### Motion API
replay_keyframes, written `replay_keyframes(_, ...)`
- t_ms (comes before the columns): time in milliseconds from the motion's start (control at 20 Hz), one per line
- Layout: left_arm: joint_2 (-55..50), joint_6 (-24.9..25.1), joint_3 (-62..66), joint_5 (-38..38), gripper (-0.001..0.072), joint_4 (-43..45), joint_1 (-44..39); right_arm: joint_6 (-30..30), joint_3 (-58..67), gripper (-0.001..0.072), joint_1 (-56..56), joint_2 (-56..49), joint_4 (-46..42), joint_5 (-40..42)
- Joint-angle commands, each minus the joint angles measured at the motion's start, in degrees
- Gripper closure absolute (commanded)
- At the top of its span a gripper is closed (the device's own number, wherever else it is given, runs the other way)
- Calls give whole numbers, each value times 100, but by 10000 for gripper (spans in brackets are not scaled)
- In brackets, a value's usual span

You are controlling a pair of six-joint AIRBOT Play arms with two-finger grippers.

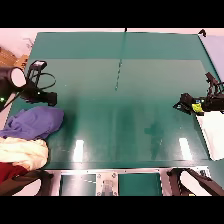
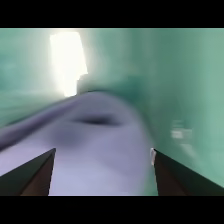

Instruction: Fold the shirts.

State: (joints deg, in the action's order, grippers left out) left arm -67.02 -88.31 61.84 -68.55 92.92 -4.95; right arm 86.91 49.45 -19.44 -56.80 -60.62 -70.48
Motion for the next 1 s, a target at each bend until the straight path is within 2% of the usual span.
replay_keyframes(0, -68, -181, -579, 343, 17, 883, 4, 0, -2, 690, 7, 4, 0, 0)
replay_keyframes(250, -636, -190, -1910, 754, 22, 1207, 4, -2, -2, 690, 7, 4, 0, 4)
replay_keyframes(300, -741, -188, -1985, 750, 199, 1320, 7, 0, -2, 690, 4, 4, 0, 103)
replay_keyframes(350, -807, -181, -1980, 706, 502, 1388, 4, 0, -2, 690, 2, 4, 0, 155)
replay_keyframes(400, -809, -170, -1930, 664, 675, 1399, 4, 0, -2, 690, 2, 4, 0, 151)
replay_keyframes(600, -791, -111, -883, -74, 683, 1261, -26, 0, -2, 690, 2, 4, 2, 151)
replay_keyframes(750, -691, 243, 625, -756, 684, 957, -356, 0, -2, 689, 2, 4, 0, 153)
replay_keyframes(950, -662, 286, 2498, -826, 684, 42, -1287, 0, -7, 690, 4, 4, 20, 146)
